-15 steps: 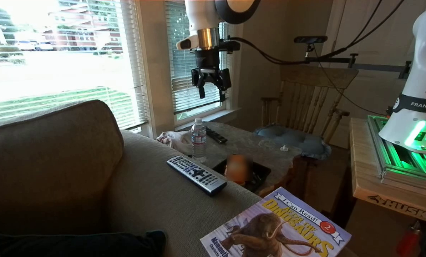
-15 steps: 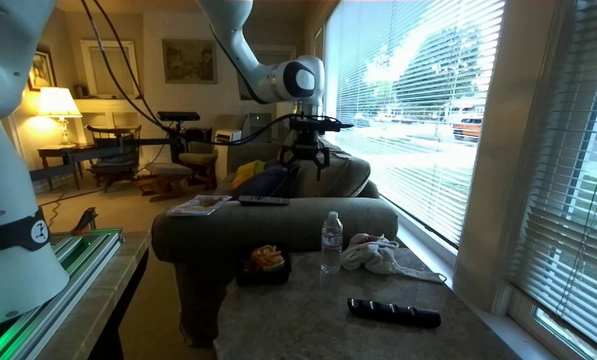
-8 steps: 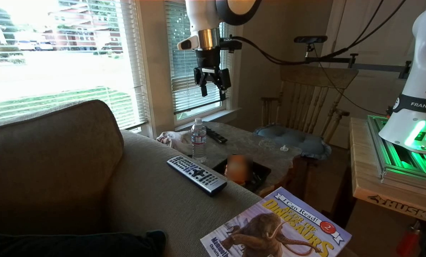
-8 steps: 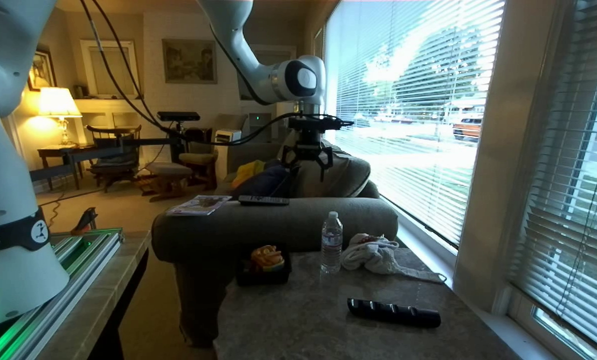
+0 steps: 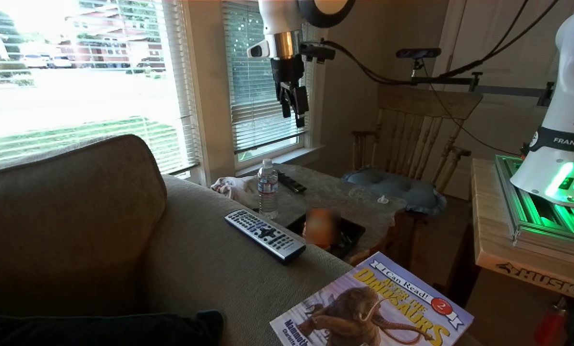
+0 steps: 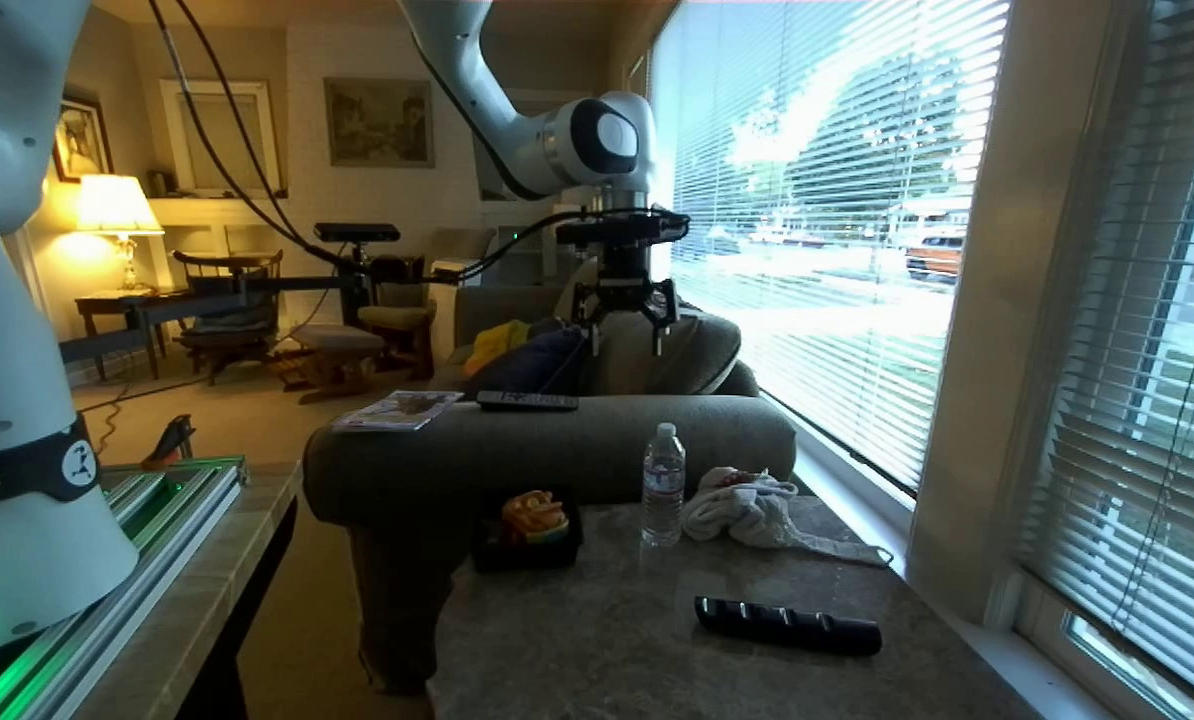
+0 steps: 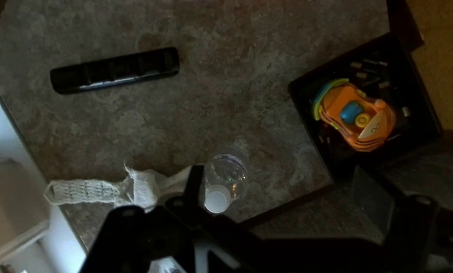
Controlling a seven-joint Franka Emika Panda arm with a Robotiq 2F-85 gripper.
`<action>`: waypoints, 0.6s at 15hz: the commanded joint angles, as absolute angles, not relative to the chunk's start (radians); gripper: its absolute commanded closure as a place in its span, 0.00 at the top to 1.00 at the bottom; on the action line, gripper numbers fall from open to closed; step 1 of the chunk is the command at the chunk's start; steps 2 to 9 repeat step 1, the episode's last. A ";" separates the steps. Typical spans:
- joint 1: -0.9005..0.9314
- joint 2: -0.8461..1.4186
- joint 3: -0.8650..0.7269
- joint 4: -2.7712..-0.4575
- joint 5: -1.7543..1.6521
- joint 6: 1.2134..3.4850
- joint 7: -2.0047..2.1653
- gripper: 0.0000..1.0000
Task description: Put the orange car in the black box.
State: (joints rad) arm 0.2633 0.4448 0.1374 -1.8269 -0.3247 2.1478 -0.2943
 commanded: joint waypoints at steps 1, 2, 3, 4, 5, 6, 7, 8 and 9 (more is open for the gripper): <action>0.278 0.391 0.119 -1.917 -0.345 2.179 -0.072 1.00; 0.278 0.391 0.119 -1.917 -0.345 2.179 -0.072 1.00; 0.278 0.391 0.119 -1.917 -0.345 2.179 -0.072 1.00; 0.278 0.391 0.119 -1.917 -0.345 2.179 -0.072 1.00; 0.278 0.391 0.119 -1.917 -0.345 2.179 -0.072 1.00; 0.278 0.391 0.119 -1.917 -0.345 2.179 -0.072 1.00; 0.278 0.391 0.119 -1.917 -0.345 2.179 -0.072 1.00; 0.278 0.391 0.119 -1.917 -0.345 2.179 -0.072 1.00; 0.278 0.391 0.119 -1.917 -0.345 2.179 -0.072 1.00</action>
